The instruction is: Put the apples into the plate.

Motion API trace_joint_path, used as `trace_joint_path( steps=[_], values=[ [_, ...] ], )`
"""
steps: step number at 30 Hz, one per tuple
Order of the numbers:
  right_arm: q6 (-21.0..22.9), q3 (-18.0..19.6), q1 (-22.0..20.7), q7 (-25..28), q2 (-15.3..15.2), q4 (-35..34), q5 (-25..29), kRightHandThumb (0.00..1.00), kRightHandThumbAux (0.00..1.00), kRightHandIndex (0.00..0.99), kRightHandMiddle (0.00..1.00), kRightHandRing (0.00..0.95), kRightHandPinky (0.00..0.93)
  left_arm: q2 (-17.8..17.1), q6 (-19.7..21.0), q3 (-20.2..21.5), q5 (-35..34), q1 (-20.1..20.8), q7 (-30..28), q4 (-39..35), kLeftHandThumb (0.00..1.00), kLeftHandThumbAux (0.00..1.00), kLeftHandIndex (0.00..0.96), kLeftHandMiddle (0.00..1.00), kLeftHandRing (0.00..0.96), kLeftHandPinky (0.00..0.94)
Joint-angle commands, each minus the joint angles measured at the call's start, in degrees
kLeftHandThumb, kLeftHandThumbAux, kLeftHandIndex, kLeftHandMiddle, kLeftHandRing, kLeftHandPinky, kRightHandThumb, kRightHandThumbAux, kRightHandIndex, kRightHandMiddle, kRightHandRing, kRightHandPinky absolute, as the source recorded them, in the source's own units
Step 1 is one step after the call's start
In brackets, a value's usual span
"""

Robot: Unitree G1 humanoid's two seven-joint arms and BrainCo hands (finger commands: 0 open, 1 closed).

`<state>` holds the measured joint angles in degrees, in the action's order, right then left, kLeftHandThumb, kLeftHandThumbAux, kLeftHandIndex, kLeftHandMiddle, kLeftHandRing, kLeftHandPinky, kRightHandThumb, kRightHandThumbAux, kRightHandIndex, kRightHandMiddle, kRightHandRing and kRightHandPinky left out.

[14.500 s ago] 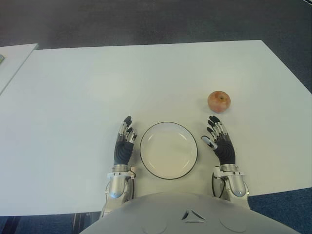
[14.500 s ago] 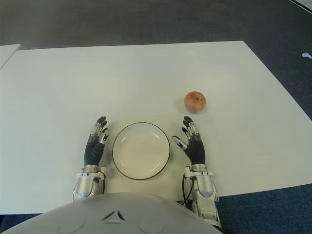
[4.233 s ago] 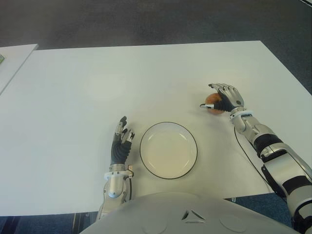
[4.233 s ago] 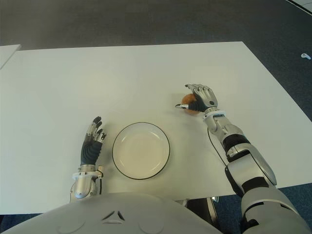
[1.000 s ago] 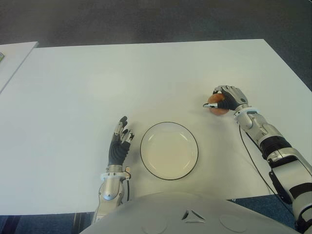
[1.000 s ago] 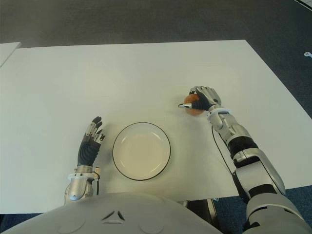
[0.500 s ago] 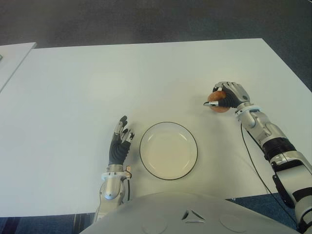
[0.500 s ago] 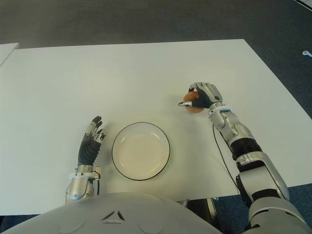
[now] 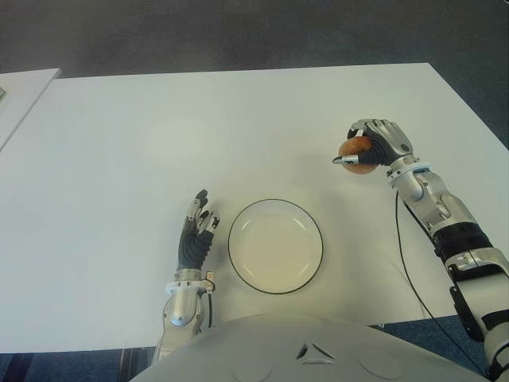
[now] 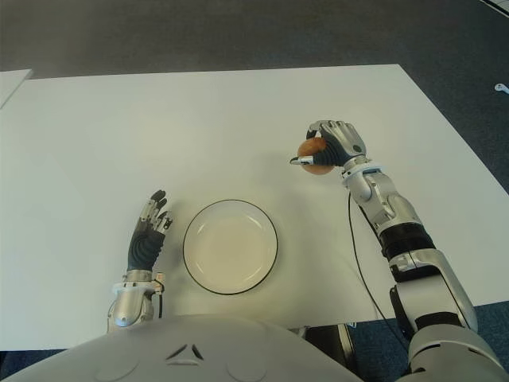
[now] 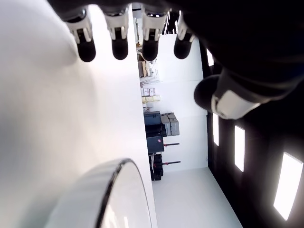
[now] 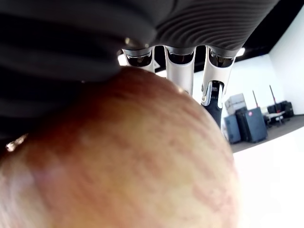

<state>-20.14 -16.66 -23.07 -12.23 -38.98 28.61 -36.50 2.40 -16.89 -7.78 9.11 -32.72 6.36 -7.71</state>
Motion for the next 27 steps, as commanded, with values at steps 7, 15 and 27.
trace_joint_path(
  steps=[7, 15, 27],
  values=[
    [3.42, 2.23, 4.16, 3.5, -0.15, -11.0, -1.21, 0.704, 0.72, 0.441, 0.764, 0.735, 0.684, -0.12, -0.52, 0.02, 1.06, -0.24, 0.91, 0.86, 0.04, 0.481, 0.0, 0.0, 0.0, 0.0],
    [6.56, 3.36, 8.24, 8.56, 1.36, -23.26, -0.9, 0.703, 0.721, 0.44, 0.766, 0.734, 0.691, -0.07, -0.69, 0.05, -0.32, -0.53, 0.17, 0.81, 0.045, 0.483, 0.0, 0.0, 0.0, 0.0],
    [6.67, 2.33, 11.84, 14.64, 3.09, -33.76, -3.1, 0.698, 0.724, 0.439, 0.77, 0.732, 0.706, 0.3, -0.07, -0.18, -1.34, 0.13, 0.07, 0.99, 0.048, 0.465, 0.0, 0.0, 0.0, 0.0]
  ],
)
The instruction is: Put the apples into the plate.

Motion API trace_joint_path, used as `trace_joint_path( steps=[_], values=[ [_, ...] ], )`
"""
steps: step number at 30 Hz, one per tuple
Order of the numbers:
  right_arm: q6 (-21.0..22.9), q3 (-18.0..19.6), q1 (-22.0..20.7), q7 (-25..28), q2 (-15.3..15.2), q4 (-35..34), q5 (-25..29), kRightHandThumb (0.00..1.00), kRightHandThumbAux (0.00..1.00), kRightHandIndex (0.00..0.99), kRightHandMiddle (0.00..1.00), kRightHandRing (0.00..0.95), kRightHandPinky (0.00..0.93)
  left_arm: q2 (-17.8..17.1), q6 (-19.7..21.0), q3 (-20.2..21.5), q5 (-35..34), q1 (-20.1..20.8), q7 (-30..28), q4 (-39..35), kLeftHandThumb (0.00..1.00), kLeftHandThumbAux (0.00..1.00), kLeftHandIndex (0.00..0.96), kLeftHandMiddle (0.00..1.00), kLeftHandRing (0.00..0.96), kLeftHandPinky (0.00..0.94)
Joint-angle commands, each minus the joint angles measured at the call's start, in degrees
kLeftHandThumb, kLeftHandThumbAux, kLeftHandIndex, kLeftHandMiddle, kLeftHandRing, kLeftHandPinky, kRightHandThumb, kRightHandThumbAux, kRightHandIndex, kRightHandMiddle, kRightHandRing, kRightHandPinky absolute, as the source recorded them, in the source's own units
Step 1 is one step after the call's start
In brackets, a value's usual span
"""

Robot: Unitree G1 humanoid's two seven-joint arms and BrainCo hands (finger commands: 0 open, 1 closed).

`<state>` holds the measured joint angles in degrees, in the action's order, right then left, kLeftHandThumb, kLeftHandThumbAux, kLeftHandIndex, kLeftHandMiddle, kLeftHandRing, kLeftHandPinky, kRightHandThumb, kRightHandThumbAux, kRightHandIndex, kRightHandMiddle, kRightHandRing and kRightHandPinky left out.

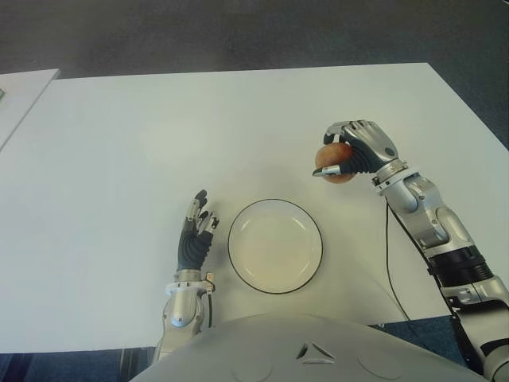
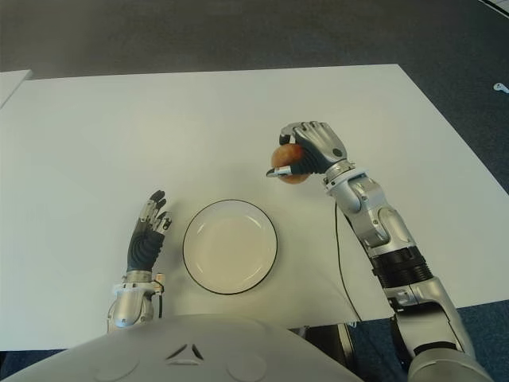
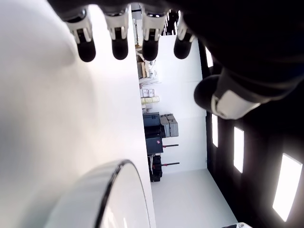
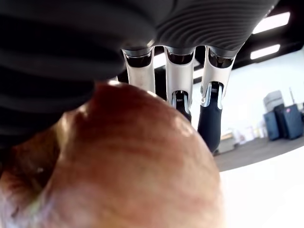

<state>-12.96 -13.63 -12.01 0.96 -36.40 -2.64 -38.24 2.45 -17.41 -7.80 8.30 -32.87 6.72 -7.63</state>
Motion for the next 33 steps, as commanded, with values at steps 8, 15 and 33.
trace_joint_path(
  steps=[8, 15, 33],
  values=[
    [-0.66, -1.55, 1.21, 2.56, 1.89, -5.43, -3.87, 0.695, 0.726, 0.438, 0.76, 0.721, 0.708, 0.55, 0.62, -0.3, 0.38, 0.16, 0.45, 0.85, 0.051, 0.461, 0.0, 0.0, 0.0, 0.0],
    [0.82, -2.55, 1.77, 4.35, 4.38, -9.81, -6.03, 0.696, 0.726, 0.438, 0.747, 0.709, 0.686, 0.84, 0.7, -0.37, 1.29, 0.08, 0.91, 0.91, 0.044, 0.463, 0.0, 0.0, 0.0, 0.0],
    [-2.14, -5.68, 2.96, 5.43, 7.07, -15.1, -10.81, 0.697, 0.724, 0.439, 0.758, 0.727, 0.693, 1.62, 0.15, -0.56, 2.17, 2.0, 1.75, 3.45, 0.038, 0.467, 0.0, 0.0, 0.0, 0.0]
  ],
)
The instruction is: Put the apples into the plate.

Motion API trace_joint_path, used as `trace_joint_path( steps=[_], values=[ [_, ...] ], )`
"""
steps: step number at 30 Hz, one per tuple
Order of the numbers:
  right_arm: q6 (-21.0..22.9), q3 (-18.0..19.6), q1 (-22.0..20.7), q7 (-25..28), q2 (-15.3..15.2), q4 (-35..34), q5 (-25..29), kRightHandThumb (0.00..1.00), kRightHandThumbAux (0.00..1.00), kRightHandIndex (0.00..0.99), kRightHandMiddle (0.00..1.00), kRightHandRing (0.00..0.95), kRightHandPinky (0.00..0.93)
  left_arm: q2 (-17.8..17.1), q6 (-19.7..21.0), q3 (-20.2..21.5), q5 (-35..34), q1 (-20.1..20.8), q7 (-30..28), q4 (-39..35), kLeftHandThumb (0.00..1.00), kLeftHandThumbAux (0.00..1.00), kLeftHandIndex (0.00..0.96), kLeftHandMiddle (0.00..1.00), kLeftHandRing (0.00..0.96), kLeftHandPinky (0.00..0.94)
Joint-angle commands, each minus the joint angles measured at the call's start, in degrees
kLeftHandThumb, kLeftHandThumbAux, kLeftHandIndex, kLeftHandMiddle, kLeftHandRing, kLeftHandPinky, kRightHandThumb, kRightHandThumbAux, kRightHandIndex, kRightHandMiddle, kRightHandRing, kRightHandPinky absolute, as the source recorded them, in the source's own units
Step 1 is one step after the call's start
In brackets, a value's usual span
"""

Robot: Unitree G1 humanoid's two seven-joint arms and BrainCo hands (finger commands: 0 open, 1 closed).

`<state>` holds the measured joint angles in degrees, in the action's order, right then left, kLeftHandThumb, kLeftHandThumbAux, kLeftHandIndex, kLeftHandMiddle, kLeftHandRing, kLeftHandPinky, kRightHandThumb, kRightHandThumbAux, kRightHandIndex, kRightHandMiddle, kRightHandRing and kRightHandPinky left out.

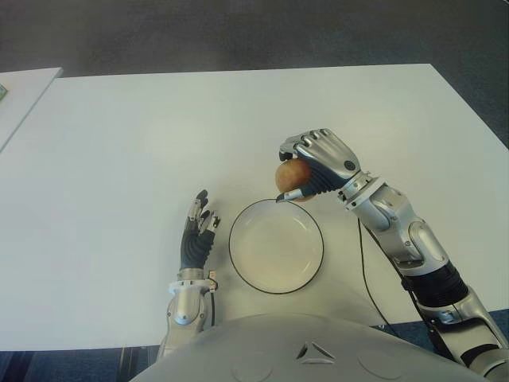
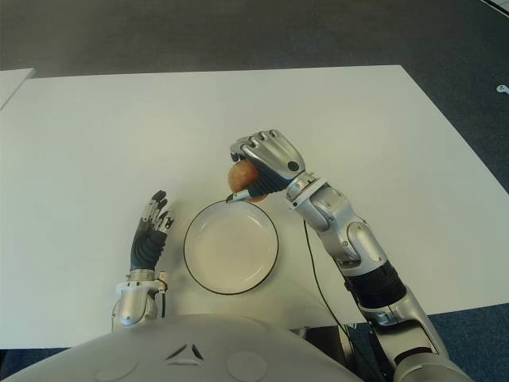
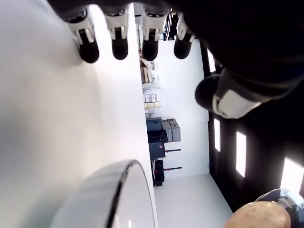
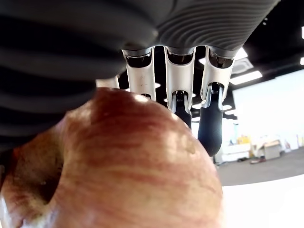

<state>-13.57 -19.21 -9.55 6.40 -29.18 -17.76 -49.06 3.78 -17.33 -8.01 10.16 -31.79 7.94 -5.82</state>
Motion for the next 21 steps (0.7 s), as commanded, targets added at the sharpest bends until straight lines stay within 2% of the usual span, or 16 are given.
trace_joint_path(
  steps=[1, 7, 13, 16, 21],
  values=[
    [-1.94, -0.12, 0.57, -0.01, -0.22, 0.17, -0.01, 0.697, 0.724, 0.439, 0.758, 0.728, 0.692, 0.26, -0.01, -0.33, 0.19, 1.0, 0.43, 1.77, 0.037, 0.467, 0.0, 0.0, 0.0, 0.0],
    [-3.99, -0.41, 1.22, -0.14, -0.44, 0.85, -0.14, 0.697, 0.724, 0.439, 0.766, 0.744, 0.663, 0.38, -0.35, -0.41, -0.44, 1.46, 0.08, 2.53, 0.034, 0.483, 0.001, 0.0, 0.0, 0.0],
    [-5.3, -5.45, 4.84, 0.04, 1.3, -2.14, -4.78, 0.698, 0.724, 0.439, 0.767, 0.742, 0.665, 1.01, 0.12, -0.52, -1.49, 1.85, -0.28, 2.5, 0.035, 0.473, 0.0, 0.0, 0.0, 0.0],
    [-6.77, -6.67, 5.03, -0.28, 0.95, -2.48, -6.23, 0.699, 0.723, 0.44, 0.765, 0.739, 0.674, 1.1, -0.01, -0.28, -2.1, 2.08, -0.36, 2.06, 0.039, 0.474, 0.0, 0.0, 0.0, 0.0],
    [-10.27, -6.63, 4.69, -1.19, -0.24, -2.47, -6.84, 0.702, 0.721, 0.441, 0.766, 0.735, 0.706, 0.72, 0.36, 0.26, -4.33, 2.07, -1.61, 0.41, 0.044, 0.491, 0.0, 0.0, 0.0, 0.0]
  ],
)
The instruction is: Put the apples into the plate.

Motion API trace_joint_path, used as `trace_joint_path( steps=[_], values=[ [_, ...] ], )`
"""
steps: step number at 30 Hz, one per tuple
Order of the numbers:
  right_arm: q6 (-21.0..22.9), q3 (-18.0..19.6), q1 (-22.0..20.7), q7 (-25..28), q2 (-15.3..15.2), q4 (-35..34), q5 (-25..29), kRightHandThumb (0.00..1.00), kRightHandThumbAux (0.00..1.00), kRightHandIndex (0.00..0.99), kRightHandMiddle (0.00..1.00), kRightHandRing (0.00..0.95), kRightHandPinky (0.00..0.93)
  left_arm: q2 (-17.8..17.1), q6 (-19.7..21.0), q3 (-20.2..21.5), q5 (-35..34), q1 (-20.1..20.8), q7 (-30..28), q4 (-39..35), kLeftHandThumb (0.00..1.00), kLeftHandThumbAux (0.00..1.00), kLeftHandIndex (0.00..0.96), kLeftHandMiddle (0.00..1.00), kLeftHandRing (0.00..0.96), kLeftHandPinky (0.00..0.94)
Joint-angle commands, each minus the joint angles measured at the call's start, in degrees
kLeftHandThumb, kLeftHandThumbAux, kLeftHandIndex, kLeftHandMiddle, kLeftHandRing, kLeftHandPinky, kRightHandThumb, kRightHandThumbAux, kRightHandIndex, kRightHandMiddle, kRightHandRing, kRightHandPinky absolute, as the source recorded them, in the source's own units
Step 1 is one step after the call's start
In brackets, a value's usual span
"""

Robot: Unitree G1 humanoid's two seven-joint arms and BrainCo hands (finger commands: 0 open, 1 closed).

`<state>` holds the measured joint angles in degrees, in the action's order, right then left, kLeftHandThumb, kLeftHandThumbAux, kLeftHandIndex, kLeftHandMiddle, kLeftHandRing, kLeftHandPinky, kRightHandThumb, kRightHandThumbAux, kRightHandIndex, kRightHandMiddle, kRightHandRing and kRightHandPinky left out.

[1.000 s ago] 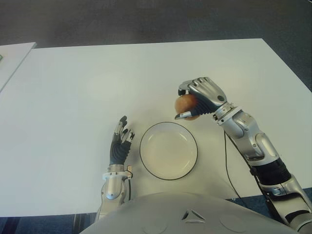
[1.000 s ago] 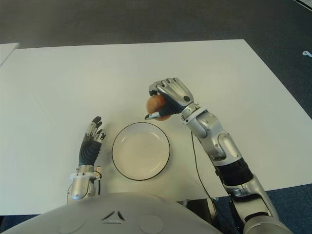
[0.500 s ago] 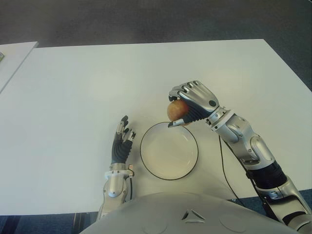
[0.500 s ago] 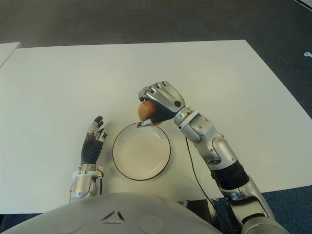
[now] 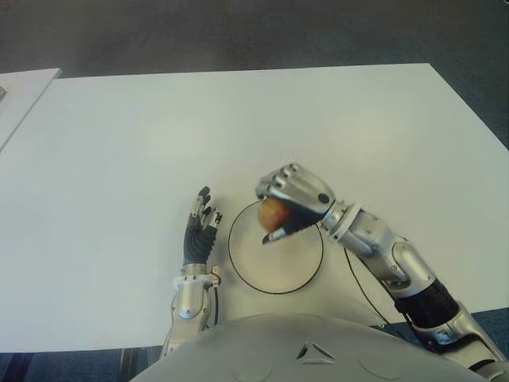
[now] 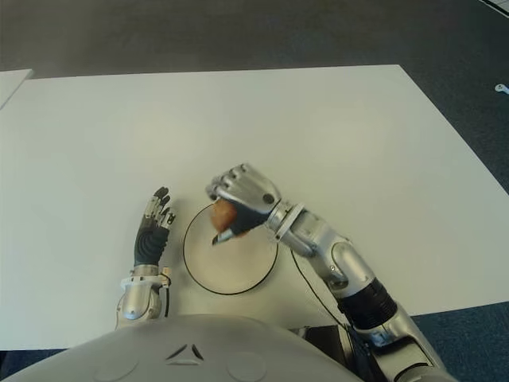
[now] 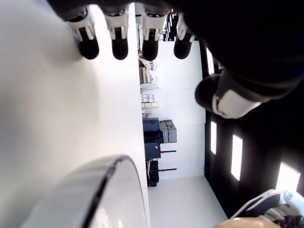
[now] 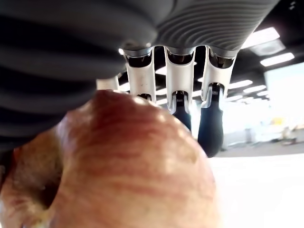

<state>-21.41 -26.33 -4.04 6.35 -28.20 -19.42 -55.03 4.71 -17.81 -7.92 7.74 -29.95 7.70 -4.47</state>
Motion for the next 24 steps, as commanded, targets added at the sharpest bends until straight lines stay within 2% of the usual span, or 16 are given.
trace_joint_path(
  steps=[1, 5, 24],
  values=[
    [-3.07, 0.59, -0.87, -1.08, -1.35, -0.89, -0.81, 0.702, 0.72, 0.441, 0.767, 0.735, 0.713, -0.15, 0.9, 0.17, -2.44, 0.21, -1.61, -1.18, 0.044, 0.494, 0.0, 0.0, 0.0, 0.0],
    [-4.73, 0.85, -1.09, -1.08, -1.7, -1.23, -1.03, 0.704, 0.718, 0.442, 0.777, 0.742, 0.743, -0.06, 1.42, 0.16, -3.82, 0.11, -2.21, -2.0, 0.039, 0.509, 0.0, 0.0, 0.0, 0.0],
    [-8.89, 0.31, -0.48, -4.86, -1.74, 0.71, -3.36, 0.709, 0.71, 0.443, 0.807, 0.787, 0.768, -0.69, 2.17, 0.47, -6.05, 0.15, -3.69, -3.12, 0.003, 0.539, 0.0, 0.0, 0.0, 0.0]
  ],
)
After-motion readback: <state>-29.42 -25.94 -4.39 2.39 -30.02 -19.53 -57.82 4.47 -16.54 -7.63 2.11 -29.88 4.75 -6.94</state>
